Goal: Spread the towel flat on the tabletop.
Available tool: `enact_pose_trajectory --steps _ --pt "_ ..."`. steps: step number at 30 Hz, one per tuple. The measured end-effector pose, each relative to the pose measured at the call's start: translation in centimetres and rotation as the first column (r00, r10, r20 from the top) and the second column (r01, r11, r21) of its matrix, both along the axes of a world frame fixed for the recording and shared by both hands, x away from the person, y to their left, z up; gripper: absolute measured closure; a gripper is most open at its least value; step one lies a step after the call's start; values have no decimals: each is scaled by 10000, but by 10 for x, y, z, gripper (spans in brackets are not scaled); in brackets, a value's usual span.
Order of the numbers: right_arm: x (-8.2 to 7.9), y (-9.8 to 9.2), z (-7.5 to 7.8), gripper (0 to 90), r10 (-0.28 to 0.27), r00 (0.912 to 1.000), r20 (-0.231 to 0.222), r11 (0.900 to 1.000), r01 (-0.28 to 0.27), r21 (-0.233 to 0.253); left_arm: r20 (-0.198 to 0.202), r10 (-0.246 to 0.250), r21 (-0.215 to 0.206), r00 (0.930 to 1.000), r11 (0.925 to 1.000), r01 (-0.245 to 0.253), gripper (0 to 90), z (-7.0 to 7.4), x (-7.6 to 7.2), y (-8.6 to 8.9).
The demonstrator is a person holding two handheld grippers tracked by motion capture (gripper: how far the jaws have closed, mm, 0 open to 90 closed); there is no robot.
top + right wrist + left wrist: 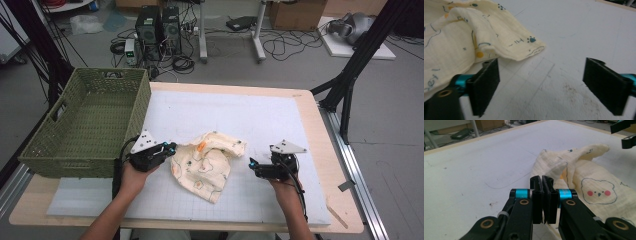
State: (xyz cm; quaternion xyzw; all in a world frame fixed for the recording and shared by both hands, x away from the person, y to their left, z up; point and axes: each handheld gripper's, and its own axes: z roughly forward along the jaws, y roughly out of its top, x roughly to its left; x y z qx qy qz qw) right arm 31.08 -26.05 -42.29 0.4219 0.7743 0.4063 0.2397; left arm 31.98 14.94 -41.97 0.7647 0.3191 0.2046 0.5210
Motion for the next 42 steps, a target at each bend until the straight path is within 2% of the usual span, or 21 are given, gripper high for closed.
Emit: enact_pose_trajectory --steps 2,6,9,11,13,14,15,17,19,20,21,25,29,33,35,36,38,39,40,42 --pt "7 4 0 206 40 9999 103 9999 -39 -116 36 159 -38 9999 9999 -159 867 0 0 1" --pt "27 17 -3 286 306 9995 -103 9994 -308 -153 105 300 -109 9995 9995 -299 868 1 0 3" --pt "43 32 -9 359 630 9971 -436 9976 -642 -270 101 325 -175 9994 9993 -323 867 1 0 3" --pt "52 40 -16 393 754 9933 -876 9954 -802 -525 154 349 -160 9993 9993 -346 868 2 0 4" --pt "60 48 -23 437 1034 9865 -1272 9889 -1156 -928 171 393 -146 9991 9991 -391 867 2 0 5" --pt "62 50 -24 469 1150 9864 -1179 9883 -1255 -866 166 452 -211 9988 9988 -449 868 2 0 5" --pt "63 51 -24 507 1235 9851 -1199 9878 -1336 -799 195 492 -150 9986 9987 -489 868 2 0 6" --pt "66 52 -24 644 1415 9811 -1319 9868 -1505 -606 243 605 -39 9979 9982 -604 868 2 1 6" --pt "68 51 -22 819 1259 9816 -1435 9883 -1366 -671 203 670 -35 9975 9977 -670 868 1 1 5" --pt "71 50 -21 852 1202 9814 -1497 9886 -1320 -720 213 677 -18 9975 9977 -677 868 1 2 5" --pt "72 50 -21 854 1184 9829 -1414 9881 -1306 -808 201 696 -28 9974 9976 -696 868 0 2 4" --pt "78 38 -22 862 407 9946 -956 9920 -517 -1149 158 984 8 9950 9951 -985 870 -1 7 1" --pt "81 25 -19 864 -246 9988 -431 9918 189 -1264 -58 1163 93 9932 9932 -1163 874 -5 14 -9" --pt "82 14 -12 864 -1040 9946 22 9788 1028 -1771 14 1329 256 9911 9908 -1329 878 -4 25 -28" --pt "83 10 -9 864 -1446 9891 279 9668 1472 -2090 259 1659 536 9858 9845 -1671 897 -2 32 -33" --pt "84 6 -8 863 -1647 9861 229 9649 1659 -2033 203 1812 555 9832 9817 -1820 897 -2 36 -33" --pt "84 0 -7 860 -1869 9823 99 9686 1860 -1649 49 1972 424 9804 9794 -1972 896 -3 41 -32" --pt "84 -3 -7 857 -1834 9830 14 9724 1817 -1462 23 1963 455 9805 9795 -1962 895 -4 41 -32" --pt "83 -3 -7 845 -1756 9845 22 9736 1740 -1481 -9 1882 488 9821 9810 -1880 887 -4 41 -33" --pt "82 -3 -7 738 -1782 9840 72 9738 1774 -1419 -227 1583 573 9871 9860 -1568 804 -5 39 -36"
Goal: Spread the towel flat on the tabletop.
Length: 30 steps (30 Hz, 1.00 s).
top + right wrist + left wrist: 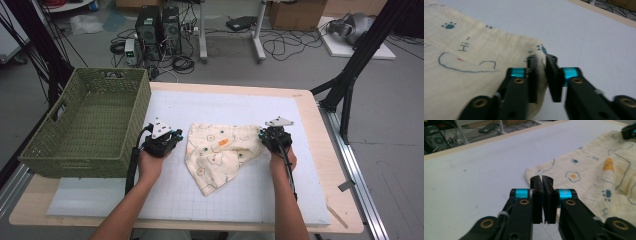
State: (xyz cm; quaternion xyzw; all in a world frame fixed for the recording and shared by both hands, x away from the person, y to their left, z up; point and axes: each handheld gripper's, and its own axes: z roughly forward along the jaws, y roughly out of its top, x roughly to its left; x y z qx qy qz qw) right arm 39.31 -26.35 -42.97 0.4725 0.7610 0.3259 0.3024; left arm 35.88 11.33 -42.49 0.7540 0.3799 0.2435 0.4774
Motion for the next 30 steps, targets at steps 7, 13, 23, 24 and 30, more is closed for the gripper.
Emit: enact_pose_trajectory --steps 7,13,23,24,30 --pt "-12 -3 10 541 23 9986 531 9996 -39 294 -221 -1184 -638 9927 9911 1168 508 4 -12 -7" --pt "-37 -16 15 511 464 9954 840 9970 -514 583 -385 -2772 -536 9601 9600 2750 482 2 -26 -24" --pt "-82 -38 5 502 676 9930 964 9955 -735 590 -1413 -3935 210 9084 9162 4001 425 -15 -37 -58" --pt "-85 -39 4 502 681 9930 965 9955 -741 599 -1469 -3920 281 9081 9161 4000 426 -17 -37 -60" --pt "-95 -43 4 494 733 9925 977 9939 -808 750 -1699 -3752 1083 9113 9120 3957 640 -25 -39 -68"
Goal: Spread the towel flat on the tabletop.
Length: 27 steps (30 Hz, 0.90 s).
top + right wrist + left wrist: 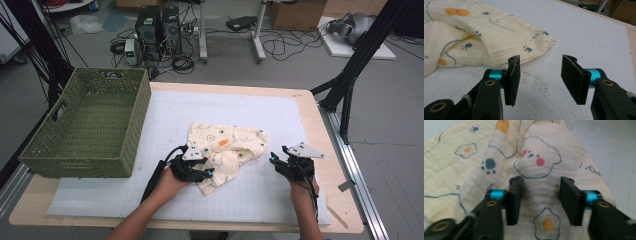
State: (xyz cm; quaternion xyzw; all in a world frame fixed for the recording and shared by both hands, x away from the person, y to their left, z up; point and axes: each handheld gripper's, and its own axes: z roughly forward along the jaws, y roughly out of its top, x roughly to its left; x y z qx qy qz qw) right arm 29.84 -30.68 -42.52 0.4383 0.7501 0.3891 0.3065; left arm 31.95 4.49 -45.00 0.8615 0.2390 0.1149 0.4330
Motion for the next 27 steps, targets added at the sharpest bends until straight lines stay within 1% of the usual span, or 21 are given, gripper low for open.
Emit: enact_pose_trajectory --steps 1,2,3,5,7,8,9,10,11,12,14,16,17,19,21,22,23,24,25,26,27 --pt "-1 0 1 493 43 10000 56 10000 -43 30 61 -54 36 10000 10000 53 703 0 0 0" --pt "-1 0 1 492 93 9999 73 10000 -94 22 221 -175 137 9996 9998 172 798 1 -1 1" --pt "-2 0 2 493 150 9998 101 9999 -150 4 179 -170 96 9997 9998 168 842 2 -1 3" --pt "-4 2 1 494 246 9996 103 9997 -246 2 119 -121 -347 9999 9993 125 854 6 -1 10" --pt "-5 6 0 506 442 9990 -21 9990 -442 76 40 -48 -799 10000 9968 51 856 10 -2 18" --pt "-5 9 -1 523 647 9979 -35 9979 -647 49 20 50 -938 10000 9956 -48 855 11 -2 21" --pt "-4 13 -2 534 965 9952 -135 9953 -965 -36 60 137 -940 9999 9955 -131 855 12 -2 24" --pt "-4 19 -3 543 1314 9911 -210 9911 -1317 -176 35 156 -995 9999 9949 -152 855 12 -1 25" --pt "-4 23 -3 550 1590 9870 -253 9870 -1595 -183 -19 220 -1134 9998 9933 -221 855 12 -1 27" --pt "-3 30 -4 559 2022 9789 -312 9791 -2027 -143 -55 268 -1203 9996 9924 -273 855 11 -1 28" --pt "-3 41 -5 576 2588 9651 -409 9659 -2590 -6 -93 263 -1153 9996 9930 -272 854 10 0 28" --pt "-3 52 -7 591 2975 9533 -516 9547 -2977 50 -87 290 -1219 9995 9921 -298 853 10 0 27" --pt "-3 56 -9 590 3119 9484 -569 9500 -3123 13 -98 309 -1250 9995 9916 -318 851 10 0 27" --pt "-1 64 -12 585 3343 9393 -765 9424 -3344 125 -111 340 -1302 9994 9909 -351 849 10 0 28" --pt "1 71 -16 566 3455 9336 -949 9382 -3460 125 -122 364 -1347 9993 9902 -377 846 10 0 28" --pt "2 75 -19 535 3503 9307 -1053 9364 -3506 161 -132 368 -1361 9992 9900 -383 843 10 1 28" --pt "4 78 -21 518 3482 9300 -1178 9371 -3486 182 -141 382 -1370 9992 9898 -397 840 10 0 28" --pt "6 81 -23 518 3541 9254 -1349 9345 -3556 138 -142 388 -1364 9991 9898 -404 840 10 0 29" --pt "8 85 -26 527 3620 9182 -1608 9295 -3687 -126 -119 344 -1325 9993 9905 -357 839 10 1 30" --pt "9 86 -25 571 3676 9143 -1702 9265 -3758 -175 -135 357 -1285 9993 9910 -371 839 10 1 30" --pt "10 85 -25 634 3906 9025 -1814 9176 -3976 -22 -132 365 -1257 9992 9914 -378 839 10 1 31"
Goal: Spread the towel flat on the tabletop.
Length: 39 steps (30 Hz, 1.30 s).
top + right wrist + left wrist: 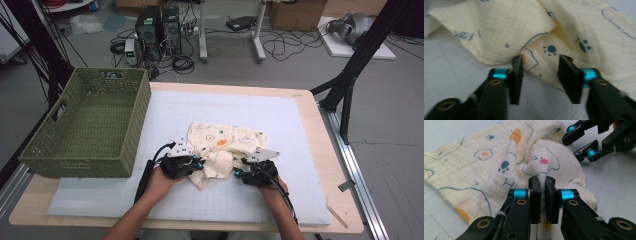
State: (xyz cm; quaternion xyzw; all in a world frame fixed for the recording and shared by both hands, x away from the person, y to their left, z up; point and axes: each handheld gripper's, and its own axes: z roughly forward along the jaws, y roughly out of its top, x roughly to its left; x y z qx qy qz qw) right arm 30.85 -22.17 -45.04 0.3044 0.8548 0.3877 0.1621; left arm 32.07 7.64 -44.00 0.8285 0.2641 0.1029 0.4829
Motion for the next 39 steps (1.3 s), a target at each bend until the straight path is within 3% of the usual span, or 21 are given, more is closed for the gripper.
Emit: enact_pose_trajectory --steps 3,5,10,13,17,21,23,25,26,31,35,38,39 --pt "0 -1 0 856 -51 10000 39 10000 51 -30 -32 54 35 10000 10000 -54 839 0 0 4" --pt "1 -4 1 866 -86 9999 -133 9999 87 125 -21 103 7 9999 9999 -103 835 -1 0 8" --pt "-4 -16 5 868 -31 10000 -61 9994 29 -352 14 303 257 9995 9992 -304 861 -4 1 18" --pt "-9 -31 8 868 11 10000 -10 9974 -12 -716 29 401 189 9992 9990 -402 862 -4 2 22" --pt "-14 -55 11 869 -300 9995 -7 9955 298 -904 103 369 255 9993 9990 -372 864 -4 2 21" --pt "-12 -72 13 869 -643 9978 184 9895 661 -1284 138 207 570 9997 9981 -214 866 -7 2 15" --pt "-10 -76 13 869 -911 9955 275 9884 938 -1197 200 76 803 9998 9967 -92 866 -8 1 11" --pt "-6 -76 13 862 -1270 9909 454 9838 1317 -1216 284 94 978 9996 9951 -121 863 -8 1 7" --pt "-5 -75 12 841 -1369 9896 434 9851 1406 -992 295 186 956 9994 9952 -214 858 -9 1 7" --pt "-16 -79 17 647 -1972 9772 792 9793 2002 -310 463 831 822 9955 9928 -867 787 -6 4 18" --pt "-27 -87 20 638 -2318 9682 940 9727 2321 77 598 1049 763 9927 9911 -1093 825 -4 3 24" --pt "-34 -87 19 625 -2301 9677 1035 9728 2317 -38 395 1367 637 9898 9882 -1390 636 -3 1 30" --pt "-37 -88 19 622 -2286 9681 1030 9731 2303 -51 257 1359 587 9904 9888 -1372 609 -3 0 33"
